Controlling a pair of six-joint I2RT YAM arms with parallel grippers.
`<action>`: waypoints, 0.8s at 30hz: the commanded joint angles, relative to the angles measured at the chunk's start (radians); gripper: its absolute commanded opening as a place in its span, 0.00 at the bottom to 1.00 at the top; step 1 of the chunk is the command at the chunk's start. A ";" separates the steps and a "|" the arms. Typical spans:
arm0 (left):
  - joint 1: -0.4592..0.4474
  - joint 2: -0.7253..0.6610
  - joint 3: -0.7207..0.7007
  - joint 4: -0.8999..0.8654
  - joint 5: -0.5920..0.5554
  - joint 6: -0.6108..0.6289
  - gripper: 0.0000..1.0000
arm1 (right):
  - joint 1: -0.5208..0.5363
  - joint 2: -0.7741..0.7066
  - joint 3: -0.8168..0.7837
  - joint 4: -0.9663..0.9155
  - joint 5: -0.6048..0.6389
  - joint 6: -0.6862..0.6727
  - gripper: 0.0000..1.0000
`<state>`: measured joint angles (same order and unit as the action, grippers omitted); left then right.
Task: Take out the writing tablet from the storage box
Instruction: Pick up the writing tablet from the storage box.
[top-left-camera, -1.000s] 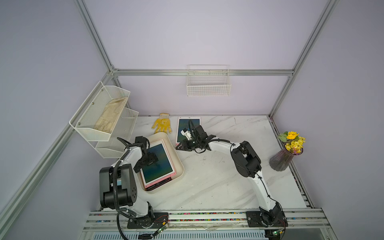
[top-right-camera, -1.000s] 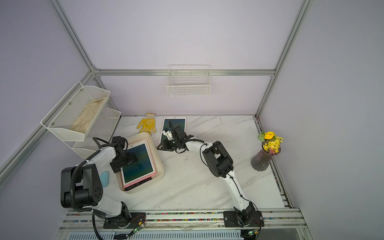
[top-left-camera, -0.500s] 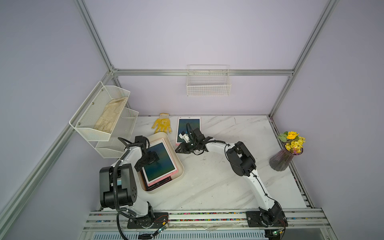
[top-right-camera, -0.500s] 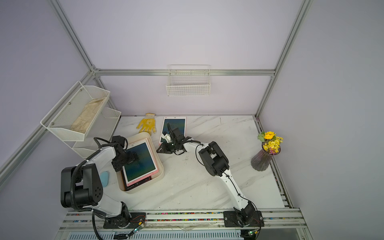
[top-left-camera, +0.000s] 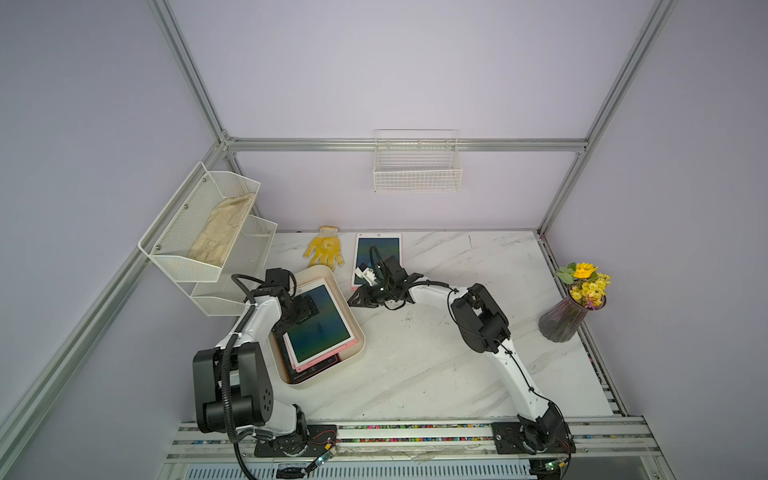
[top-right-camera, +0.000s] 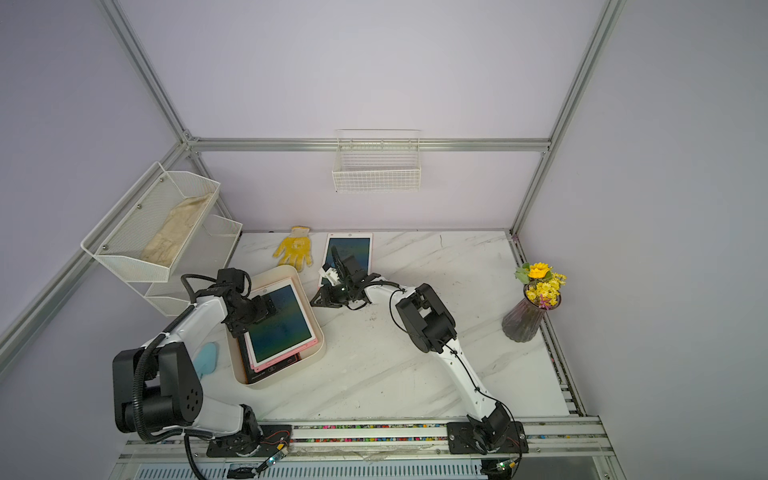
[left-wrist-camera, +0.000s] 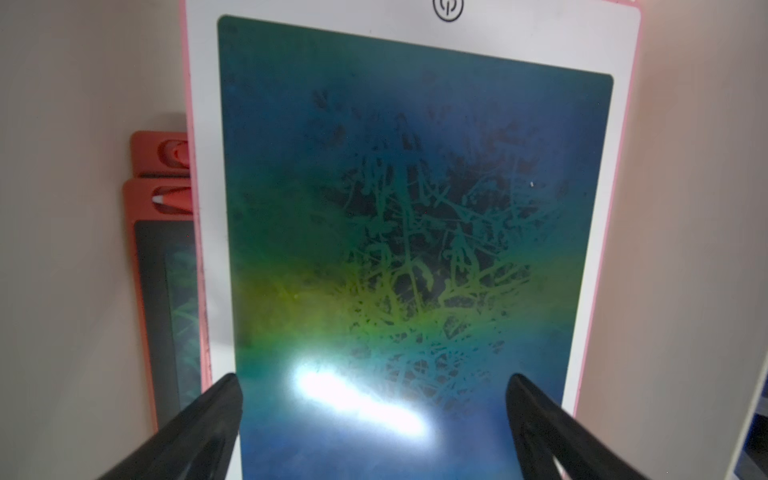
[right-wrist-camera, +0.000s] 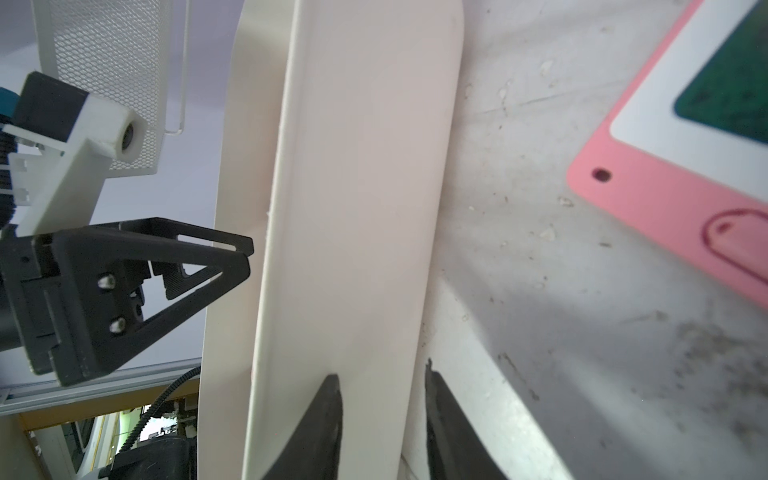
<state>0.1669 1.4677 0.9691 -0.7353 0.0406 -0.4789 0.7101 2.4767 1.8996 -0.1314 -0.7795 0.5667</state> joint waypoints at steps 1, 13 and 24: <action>0.000 -0.013 -0.005 -0.062 -0.057 -0.011 0.98 | 0.028 0.005 0.027 -0.007 -0.029 -0.015 0.36; 0.001 -0.094 -0.026 -0.136 -0.143 -0.068 1.00 | 0.031 0.013 0.045 -0.026 -0.027 -0.025 0.36; 0.001 -0.094 -0.072 -0.028 -0.060 -0.045 1.00 | 0.032 0.013 0.029 -0.002 -0.037 -0.014 0.34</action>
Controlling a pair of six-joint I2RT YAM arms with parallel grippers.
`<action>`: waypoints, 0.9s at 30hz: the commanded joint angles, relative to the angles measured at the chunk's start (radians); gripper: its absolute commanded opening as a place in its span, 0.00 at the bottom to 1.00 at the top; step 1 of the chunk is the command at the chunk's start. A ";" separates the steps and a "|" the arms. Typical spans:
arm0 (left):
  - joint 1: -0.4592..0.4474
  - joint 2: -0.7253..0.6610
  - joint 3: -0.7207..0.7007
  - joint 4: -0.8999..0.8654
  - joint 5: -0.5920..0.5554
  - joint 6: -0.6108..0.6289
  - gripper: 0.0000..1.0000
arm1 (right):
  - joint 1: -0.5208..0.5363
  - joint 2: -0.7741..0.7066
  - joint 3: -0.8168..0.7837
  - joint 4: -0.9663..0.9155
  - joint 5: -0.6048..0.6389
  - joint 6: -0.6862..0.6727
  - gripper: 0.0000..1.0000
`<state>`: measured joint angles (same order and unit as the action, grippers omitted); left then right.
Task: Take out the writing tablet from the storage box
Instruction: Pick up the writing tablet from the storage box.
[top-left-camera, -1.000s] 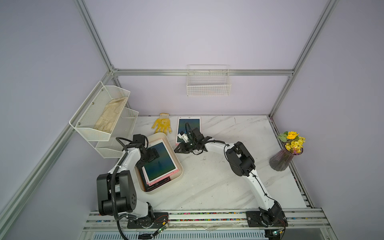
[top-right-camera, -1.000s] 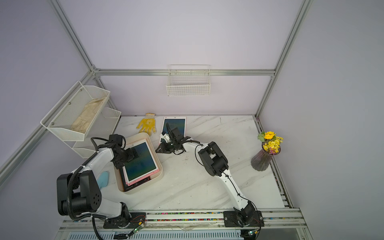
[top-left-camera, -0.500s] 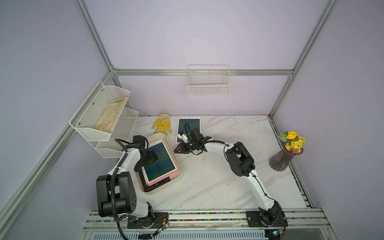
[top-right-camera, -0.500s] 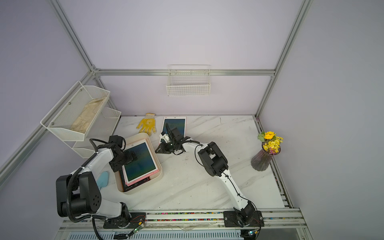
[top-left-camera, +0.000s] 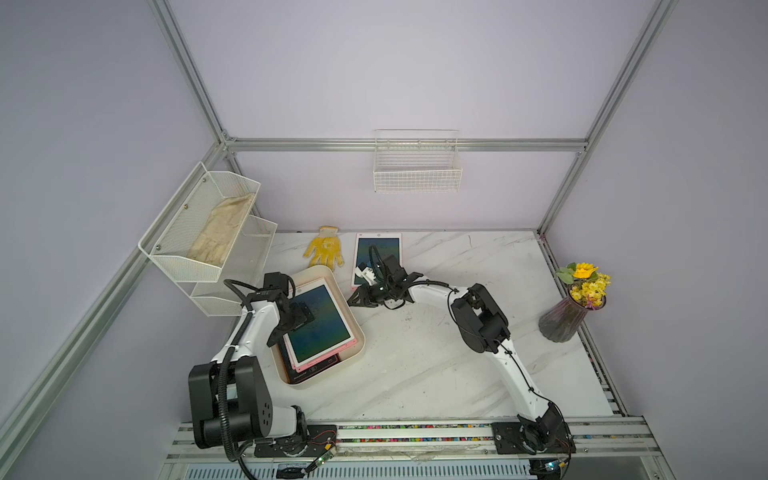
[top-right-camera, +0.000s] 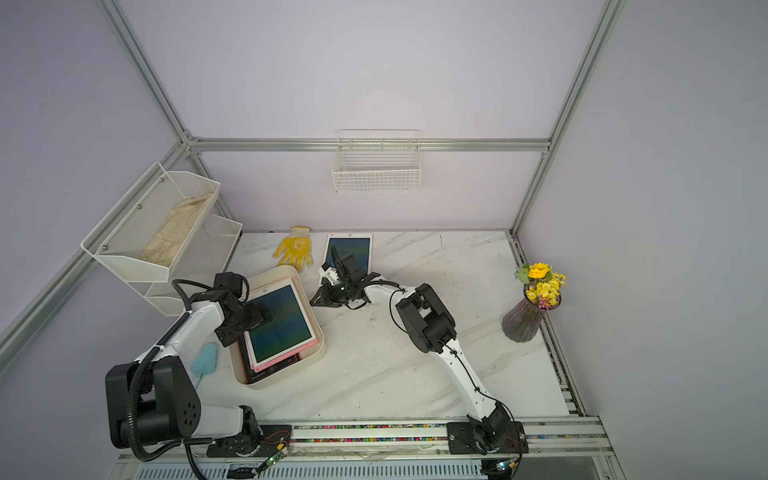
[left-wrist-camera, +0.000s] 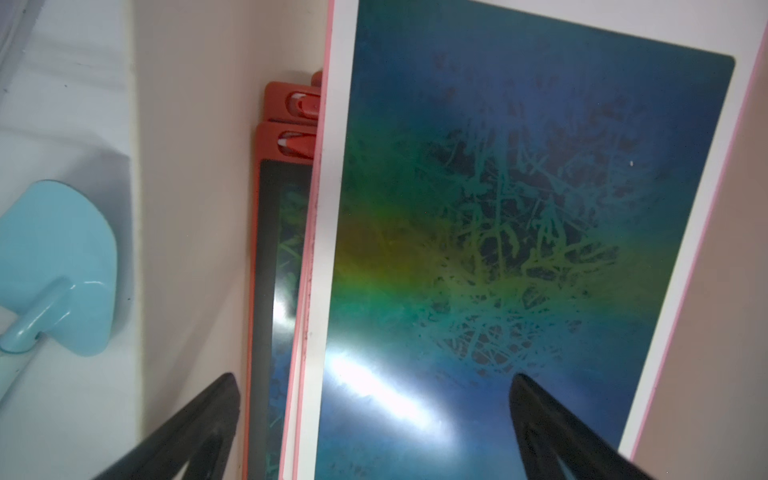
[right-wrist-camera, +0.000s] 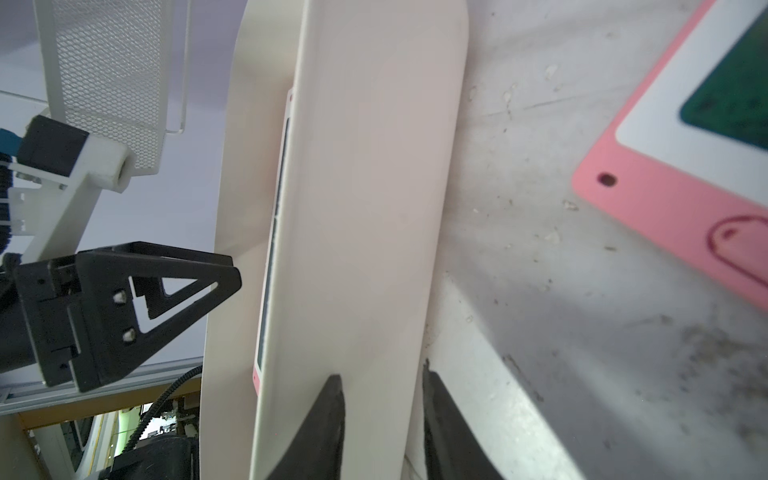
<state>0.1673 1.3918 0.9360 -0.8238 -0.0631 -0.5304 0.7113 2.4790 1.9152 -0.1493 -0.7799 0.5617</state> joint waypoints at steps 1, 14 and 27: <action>0.000 -0.023 -0.041 0.068 0.054 0.006 1.00 | 0.031 0.013 0.014 0.018 -0.040 -0.008 0.34; 0.000 0.012 -0.067 0.091 0.063 0.004 0.99 | 0.031 0.022 0.024 0.021 -0.059 -0.008 0.34; 0.000 0.049 -0.100 0.132 0.091 0.014 0.98 | 0.031 0.029 0.037 0.013 -0.059 -0.006 0.32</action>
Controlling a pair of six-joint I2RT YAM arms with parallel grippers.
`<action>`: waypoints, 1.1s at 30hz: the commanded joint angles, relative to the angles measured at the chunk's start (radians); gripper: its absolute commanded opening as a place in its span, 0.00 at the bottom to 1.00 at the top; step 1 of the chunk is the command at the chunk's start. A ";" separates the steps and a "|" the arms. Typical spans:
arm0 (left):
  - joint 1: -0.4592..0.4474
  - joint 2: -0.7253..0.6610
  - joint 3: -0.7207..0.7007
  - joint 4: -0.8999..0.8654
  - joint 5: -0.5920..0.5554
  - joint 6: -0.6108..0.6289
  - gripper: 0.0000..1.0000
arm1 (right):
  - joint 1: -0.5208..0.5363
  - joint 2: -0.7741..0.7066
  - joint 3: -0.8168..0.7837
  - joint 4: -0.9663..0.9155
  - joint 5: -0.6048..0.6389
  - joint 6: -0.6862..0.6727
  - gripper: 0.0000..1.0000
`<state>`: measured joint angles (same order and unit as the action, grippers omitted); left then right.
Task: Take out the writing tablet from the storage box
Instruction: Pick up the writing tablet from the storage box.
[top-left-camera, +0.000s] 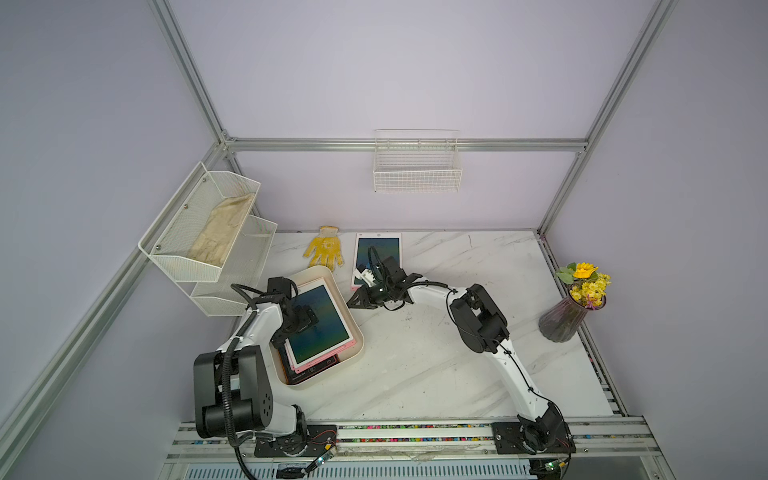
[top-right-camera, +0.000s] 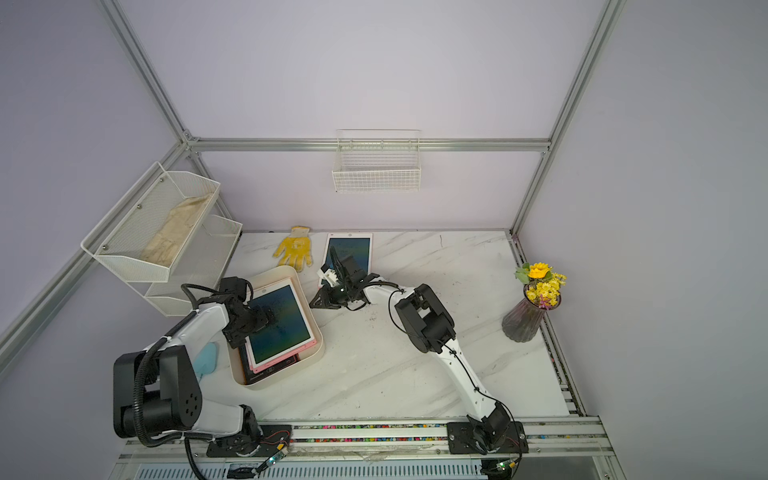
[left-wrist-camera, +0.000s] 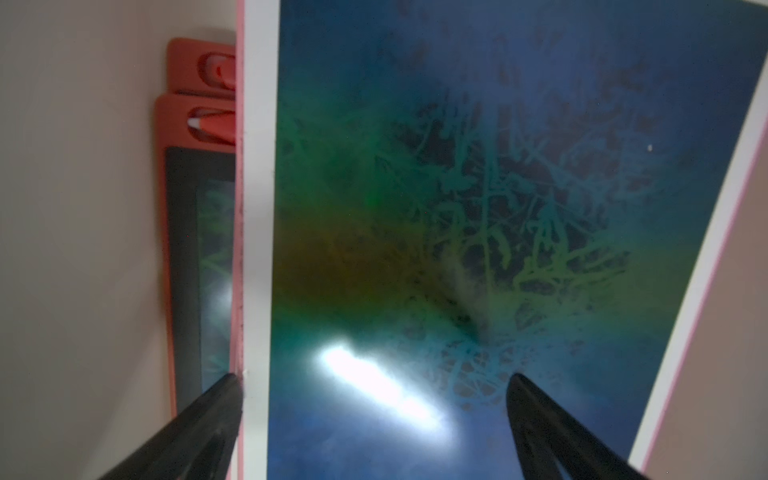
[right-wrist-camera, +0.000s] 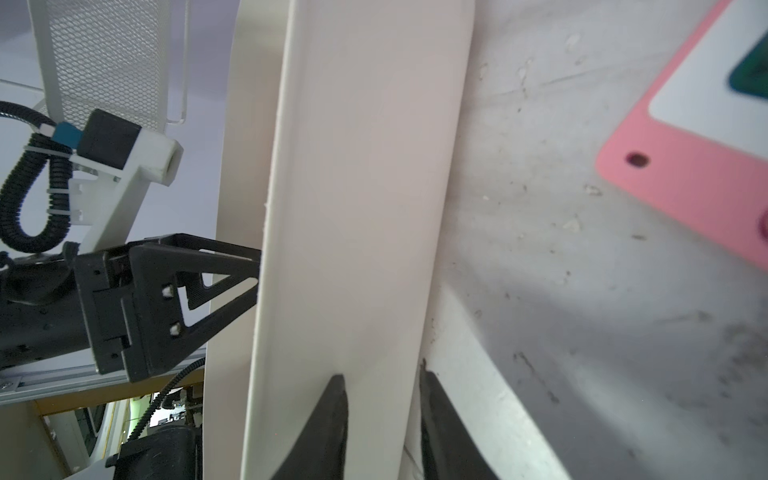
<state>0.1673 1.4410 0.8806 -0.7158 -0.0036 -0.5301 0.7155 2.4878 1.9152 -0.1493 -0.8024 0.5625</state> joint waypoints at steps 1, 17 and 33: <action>0.000 0.001 -0.047 0.023 0.028 0.015 0.97 | 0.027 0.020 0.038 0.013 -0.038 -0.007 0.32; 0.001 0.054 0.003 -0.066 -0.067 0.006 0.98 | 0.027 0.033 0.061 0.007 -0.052 -0.012 0.31; -0.002 -0.061 0.016 -0.082 -0.067 0.001 0.97 | 0.027 0.037 0.052 0.021 -0.058 -0.011 0.31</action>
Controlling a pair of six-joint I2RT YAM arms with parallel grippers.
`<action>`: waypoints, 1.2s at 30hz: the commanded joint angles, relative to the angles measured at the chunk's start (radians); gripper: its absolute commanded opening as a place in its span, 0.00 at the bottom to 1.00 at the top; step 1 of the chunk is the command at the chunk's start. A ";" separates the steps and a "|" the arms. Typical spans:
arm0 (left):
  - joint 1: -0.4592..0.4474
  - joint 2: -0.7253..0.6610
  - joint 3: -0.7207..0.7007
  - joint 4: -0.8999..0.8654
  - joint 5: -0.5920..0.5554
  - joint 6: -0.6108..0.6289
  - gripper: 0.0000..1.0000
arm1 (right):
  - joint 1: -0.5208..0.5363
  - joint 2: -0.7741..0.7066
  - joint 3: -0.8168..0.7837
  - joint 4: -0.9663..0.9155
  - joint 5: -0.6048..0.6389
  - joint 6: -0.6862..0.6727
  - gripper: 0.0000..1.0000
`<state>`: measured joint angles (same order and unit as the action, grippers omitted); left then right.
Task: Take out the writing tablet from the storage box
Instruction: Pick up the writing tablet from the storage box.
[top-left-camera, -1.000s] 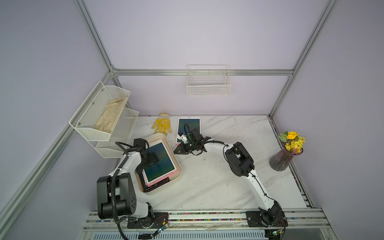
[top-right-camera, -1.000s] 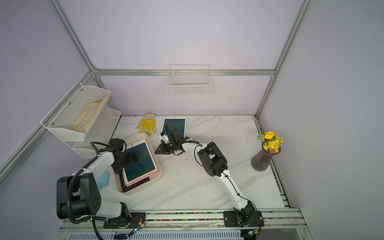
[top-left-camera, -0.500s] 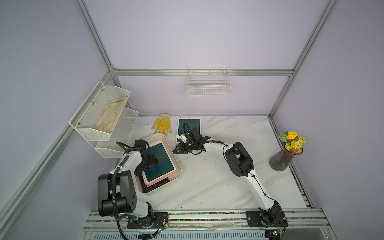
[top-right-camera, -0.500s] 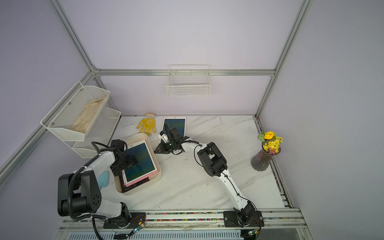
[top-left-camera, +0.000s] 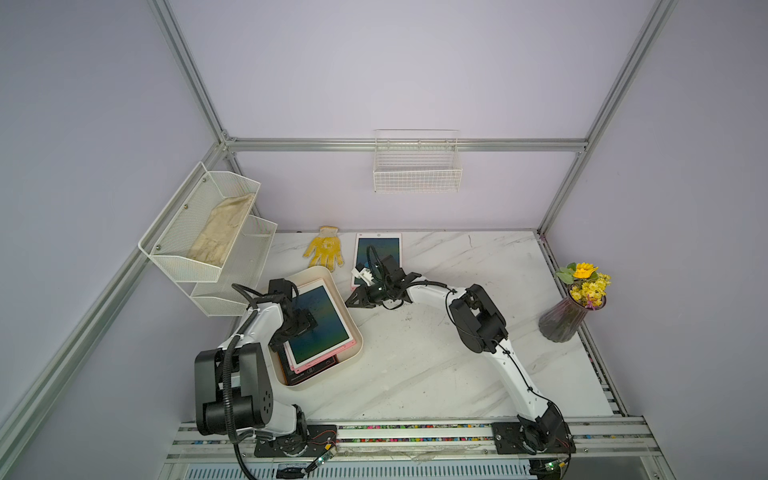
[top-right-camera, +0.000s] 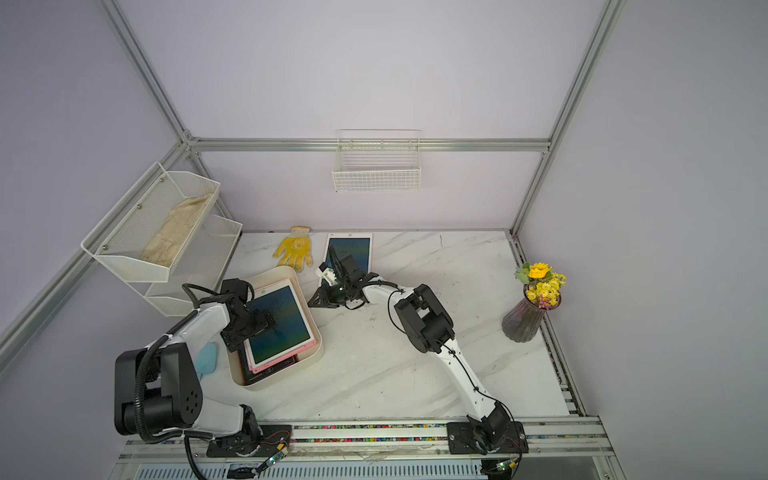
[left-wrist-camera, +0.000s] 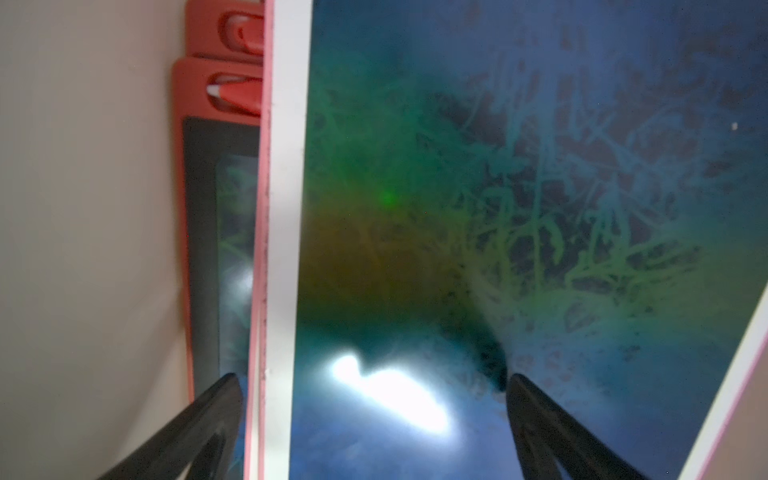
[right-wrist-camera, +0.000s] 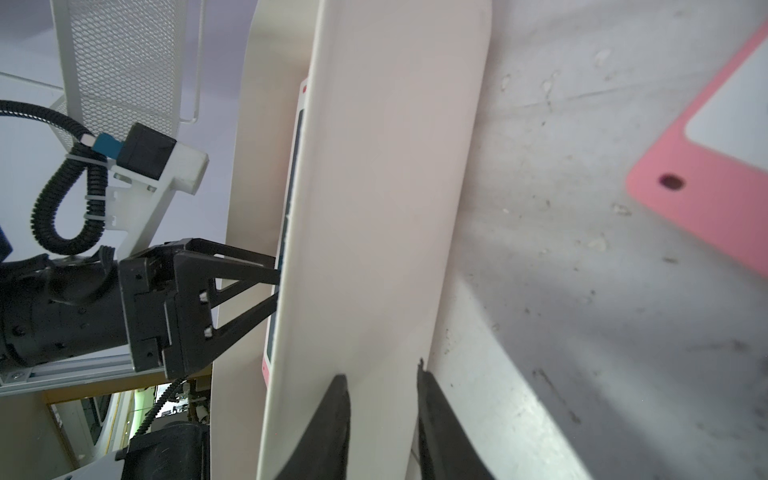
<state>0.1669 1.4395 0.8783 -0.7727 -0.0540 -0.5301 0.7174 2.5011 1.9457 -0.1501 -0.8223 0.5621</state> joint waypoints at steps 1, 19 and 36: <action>-0.001 -0.062 0.022 -0.030 -0.017 0.001 0.97 | 0.024 0.026 0.024 0.023 -0.040 -0.010 0.31; -0.009 -0.018 0.002 0.019 0.039 0.014 0.94 | 0.024 0.036 0.039 0.026 -0.060 -0.011 0.31; -0.009 -0.017 0.025 -0.032 -0.014 0.016 0.95 | 0.022 0.035 0.043 0.028 -0.063 -0.011 0.30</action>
<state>0.1566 1.4403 0.8787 -0.7723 -0.0555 -0.5274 0.7189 2.5313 1.9560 -0.1478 -0.8482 0.5621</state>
